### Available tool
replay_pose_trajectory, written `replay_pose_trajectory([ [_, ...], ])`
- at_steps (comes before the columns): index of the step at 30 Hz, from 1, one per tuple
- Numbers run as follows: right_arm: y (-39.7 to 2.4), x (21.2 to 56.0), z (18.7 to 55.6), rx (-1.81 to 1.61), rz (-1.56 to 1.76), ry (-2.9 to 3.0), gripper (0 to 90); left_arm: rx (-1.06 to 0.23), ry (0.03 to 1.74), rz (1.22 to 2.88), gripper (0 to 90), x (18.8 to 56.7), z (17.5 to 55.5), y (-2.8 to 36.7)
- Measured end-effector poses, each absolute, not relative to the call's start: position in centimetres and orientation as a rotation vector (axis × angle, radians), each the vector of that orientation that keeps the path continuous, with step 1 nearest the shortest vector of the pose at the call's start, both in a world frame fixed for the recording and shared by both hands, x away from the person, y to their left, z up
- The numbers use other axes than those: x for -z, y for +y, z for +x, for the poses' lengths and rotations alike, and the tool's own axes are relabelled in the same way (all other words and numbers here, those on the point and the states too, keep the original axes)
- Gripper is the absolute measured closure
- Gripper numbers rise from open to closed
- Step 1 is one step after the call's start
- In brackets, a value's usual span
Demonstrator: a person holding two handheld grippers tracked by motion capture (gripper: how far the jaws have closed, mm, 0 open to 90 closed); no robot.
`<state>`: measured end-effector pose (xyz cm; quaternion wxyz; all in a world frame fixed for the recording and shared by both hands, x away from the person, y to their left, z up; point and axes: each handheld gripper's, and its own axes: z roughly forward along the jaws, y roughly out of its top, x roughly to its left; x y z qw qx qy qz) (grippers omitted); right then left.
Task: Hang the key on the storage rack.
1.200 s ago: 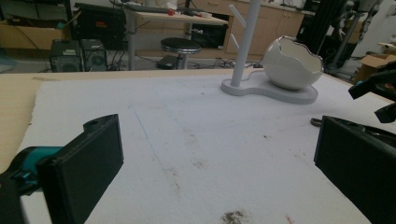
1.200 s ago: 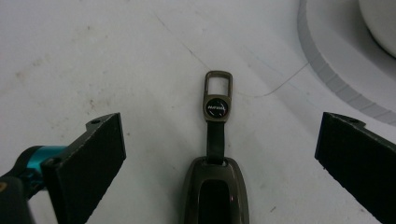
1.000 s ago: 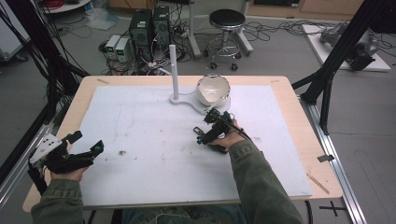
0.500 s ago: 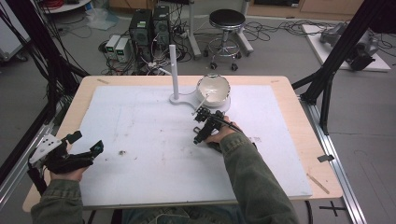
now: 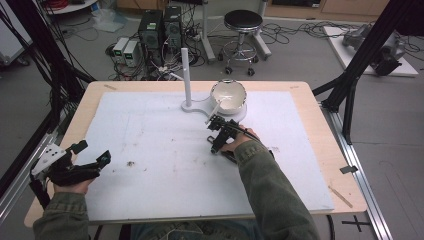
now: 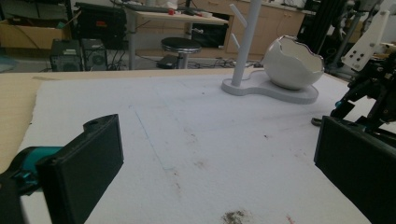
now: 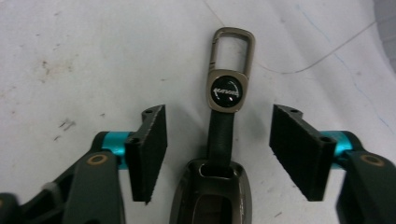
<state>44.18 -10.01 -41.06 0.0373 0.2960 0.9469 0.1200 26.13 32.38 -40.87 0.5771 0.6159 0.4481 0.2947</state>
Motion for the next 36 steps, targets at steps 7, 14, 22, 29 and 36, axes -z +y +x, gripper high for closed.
replay_pose_trajectory([
  [7,-10.00,41.06,44.22,-0.343,0.892,2.933,56.7,-0.690,1.051,1.441,1.7,40.88,26.15,32.40],
  [14,-9.91,41.03,44.14,-0.319,0.875,2.939,74.4,-0.687,1.057,1.439,1.7,40.89,26.17,32.43],
  [22,-9.52,40.96,44.12,-0.286,0.878,2.957,82.1,-0.688,1.056,1.438,1.7,40.88,26.13,32.46],
  [29,-9.75,40.99,44.32,-0.308,0.893,2.969,83.7,-0.688,1.059,1.434,1.7,40.89,26.09,32.49],
  [36,-9.79,40.94,44.21,-0.315,0.857,2.980,84.2,-0.688,1.058,1.433,1.7,40.89,26.11,32.49],
])
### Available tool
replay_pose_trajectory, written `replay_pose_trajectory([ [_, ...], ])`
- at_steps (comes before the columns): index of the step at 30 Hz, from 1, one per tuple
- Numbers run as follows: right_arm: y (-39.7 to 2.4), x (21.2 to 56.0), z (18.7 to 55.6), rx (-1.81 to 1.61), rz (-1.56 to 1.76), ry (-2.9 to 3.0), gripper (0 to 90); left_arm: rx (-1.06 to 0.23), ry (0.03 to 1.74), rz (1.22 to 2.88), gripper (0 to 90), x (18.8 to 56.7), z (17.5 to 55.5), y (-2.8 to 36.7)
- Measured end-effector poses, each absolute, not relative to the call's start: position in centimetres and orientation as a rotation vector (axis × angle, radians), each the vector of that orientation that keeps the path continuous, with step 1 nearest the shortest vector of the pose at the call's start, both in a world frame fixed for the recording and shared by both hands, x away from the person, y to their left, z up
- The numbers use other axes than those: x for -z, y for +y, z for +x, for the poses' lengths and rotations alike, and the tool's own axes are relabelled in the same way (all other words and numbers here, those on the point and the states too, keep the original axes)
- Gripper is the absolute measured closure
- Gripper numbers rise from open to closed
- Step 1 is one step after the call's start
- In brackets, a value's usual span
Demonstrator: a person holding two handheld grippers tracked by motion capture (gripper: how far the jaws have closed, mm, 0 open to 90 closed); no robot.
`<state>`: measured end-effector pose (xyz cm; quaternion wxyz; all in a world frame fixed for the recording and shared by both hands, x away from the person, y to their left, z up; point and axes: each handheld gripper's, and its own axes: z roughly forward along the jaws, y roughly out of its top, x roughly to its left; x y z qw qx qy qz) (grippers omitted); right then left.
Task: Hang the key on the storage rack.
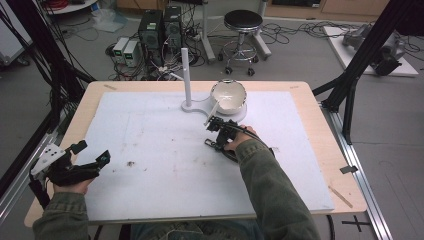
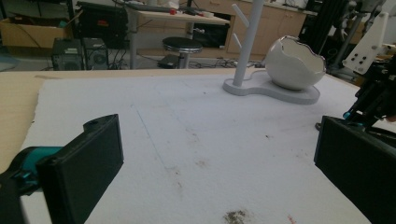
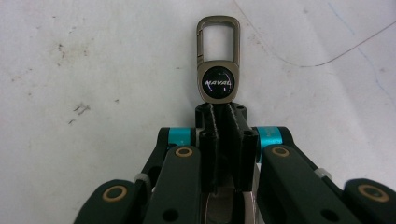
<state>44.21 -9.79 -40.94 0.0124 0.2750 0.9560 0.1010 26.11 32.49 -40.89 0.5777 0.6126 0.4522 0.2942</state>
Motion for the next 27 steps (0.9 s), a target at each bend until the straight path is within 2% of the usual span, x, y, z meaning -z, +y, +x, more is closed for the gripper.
replay_pose_trajectory([
  [13,-10.3,40.1,44.1,-0.389,0.872,2.992,84.1,-0.692,1.057,1.430,1.7,40.9,26.1,32.5],
  [27,-12.7,36.9,43.7,-0.531,0.927,2.959,83.9,-0.683,1.055,1.409,1.7,40.8,26.2,32.5],
])
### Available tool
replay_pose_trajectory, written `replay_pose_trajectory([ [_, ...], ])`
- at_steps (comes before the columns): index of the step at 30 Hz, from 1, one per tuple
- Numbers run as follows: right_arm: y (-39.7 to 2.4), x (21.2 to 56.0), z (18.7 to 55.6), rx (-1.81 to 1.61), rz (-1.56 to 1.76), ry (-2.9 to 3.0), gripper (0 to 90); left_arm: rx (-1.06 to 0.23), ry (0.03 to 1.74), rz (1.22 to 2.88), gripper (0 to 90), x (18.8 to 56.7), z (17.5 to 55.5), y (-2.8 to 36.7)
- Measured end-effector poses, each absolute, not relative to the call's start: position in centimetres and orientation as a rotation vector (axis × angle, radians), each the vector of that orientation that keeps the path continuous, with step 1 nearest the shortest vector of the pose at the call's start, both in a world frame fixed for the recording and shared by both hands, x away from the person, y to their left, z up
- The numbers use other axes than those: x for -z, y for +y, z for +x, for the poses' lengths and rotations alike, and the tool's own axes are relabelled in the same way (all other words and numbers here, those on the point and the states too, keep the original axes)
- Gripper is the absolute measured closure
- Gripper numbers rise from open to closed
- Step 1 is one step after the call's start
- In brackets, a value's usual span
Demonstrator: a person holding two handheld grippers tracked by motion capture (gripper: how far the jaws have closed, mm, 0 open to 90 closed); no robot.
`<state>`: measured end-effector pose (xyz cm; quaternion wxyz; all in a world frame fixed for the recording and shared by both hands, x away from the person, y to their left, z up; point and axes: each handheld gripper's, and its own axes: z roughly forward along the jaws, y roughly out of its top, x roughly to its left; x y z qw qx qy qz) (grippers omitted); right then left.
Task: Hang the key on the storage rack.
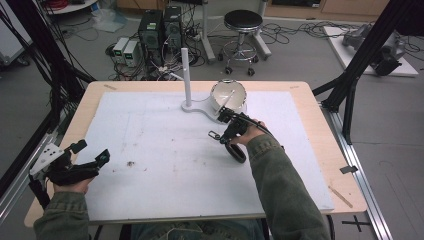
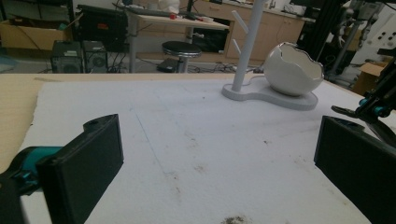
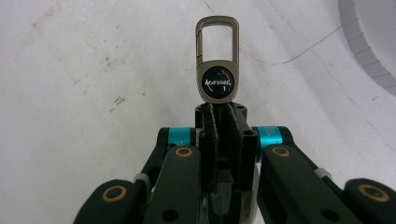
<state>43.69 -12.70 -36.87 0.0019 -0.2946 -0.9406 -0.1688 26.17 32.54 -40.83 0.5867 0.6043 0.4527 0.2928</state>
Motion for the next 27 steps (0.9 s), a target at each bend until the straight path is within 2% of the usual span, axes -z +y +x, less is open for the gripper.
replay_pose_trajectory([
  [27,-11.2,30.8,44.3,0.668,-0.847,-2.974,83.6,-0.681,1.055,1.414,1.7,40.9,26.2,32.5],
])
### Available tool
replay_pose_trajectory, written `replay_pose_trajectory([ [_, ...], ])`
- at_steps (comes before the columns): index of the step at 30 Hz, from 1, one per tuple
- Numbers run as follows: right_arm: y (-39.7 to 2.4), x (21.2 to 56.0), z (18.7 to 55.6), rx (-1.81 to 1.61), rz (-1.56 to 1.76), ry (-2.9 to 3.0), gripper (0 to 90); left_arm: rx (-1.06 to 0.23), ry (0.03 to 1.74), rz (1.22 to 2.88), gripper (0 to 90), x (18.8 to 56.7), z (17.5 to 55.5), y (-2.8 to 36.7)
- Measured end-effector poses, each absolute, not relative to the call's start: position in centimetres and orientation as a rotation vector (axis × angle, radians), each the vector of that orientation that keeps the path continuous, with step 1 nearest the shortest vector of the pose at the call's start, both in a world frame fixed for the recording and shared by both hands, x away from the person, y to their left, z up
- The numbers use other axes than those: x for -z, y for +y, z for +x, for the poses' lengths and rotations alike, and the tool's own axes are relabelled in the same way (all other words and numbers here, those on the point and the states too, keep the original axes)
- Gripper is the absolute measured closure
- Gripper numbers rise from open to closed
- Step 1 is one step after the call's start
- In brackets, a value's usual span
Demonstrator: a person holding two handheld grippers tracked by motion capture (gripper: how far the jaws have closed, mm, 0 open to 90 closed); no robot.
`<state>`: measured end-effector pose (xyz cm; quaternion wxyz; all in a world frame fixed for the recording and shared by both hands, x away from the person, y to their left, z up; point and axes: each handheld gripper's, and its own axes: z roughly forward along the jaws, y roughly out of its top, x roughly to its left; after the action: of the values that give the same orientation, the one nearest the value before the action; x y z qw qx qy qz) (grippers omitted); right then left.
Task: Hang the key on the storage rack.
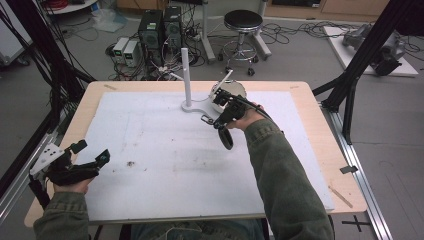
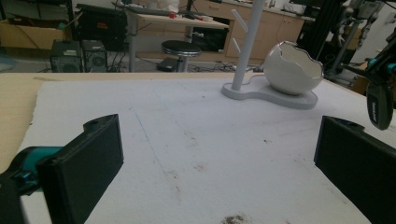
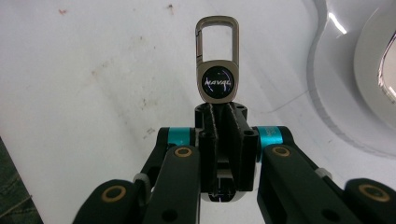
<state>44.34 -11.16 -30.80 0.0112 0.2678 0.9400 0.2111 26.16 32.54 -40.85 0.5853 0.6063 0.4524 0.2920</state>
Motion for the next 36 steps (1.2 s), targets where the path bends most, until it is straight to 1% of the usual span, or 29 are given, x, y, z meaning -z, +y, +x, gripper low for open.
replay_pose_trajectory([
  [11,-9.8,28.8,45.1,-0.694,0.819,2.923,83.4,-0.687,1.053,1.419,1.7,40.9,26.1,32.6],
  [19,-10.1,27.4,45.8,-0.787,0.837,2.884,83.3,-0.687,1.055,1.419,1.7,40.9,26.1,32.5],
  [24,-10.3,25.9,46.5,-0.841,0.854,2.854,83.3,-0.685,1.055,1.420,1.7,40.9,26.1,32.6],
  [36,-9.9,23.0,47.4,-0.833,0.854,2.812,83.1,-0.686,1.053,1.419,1.7,40.9,26.1,32.6],
])
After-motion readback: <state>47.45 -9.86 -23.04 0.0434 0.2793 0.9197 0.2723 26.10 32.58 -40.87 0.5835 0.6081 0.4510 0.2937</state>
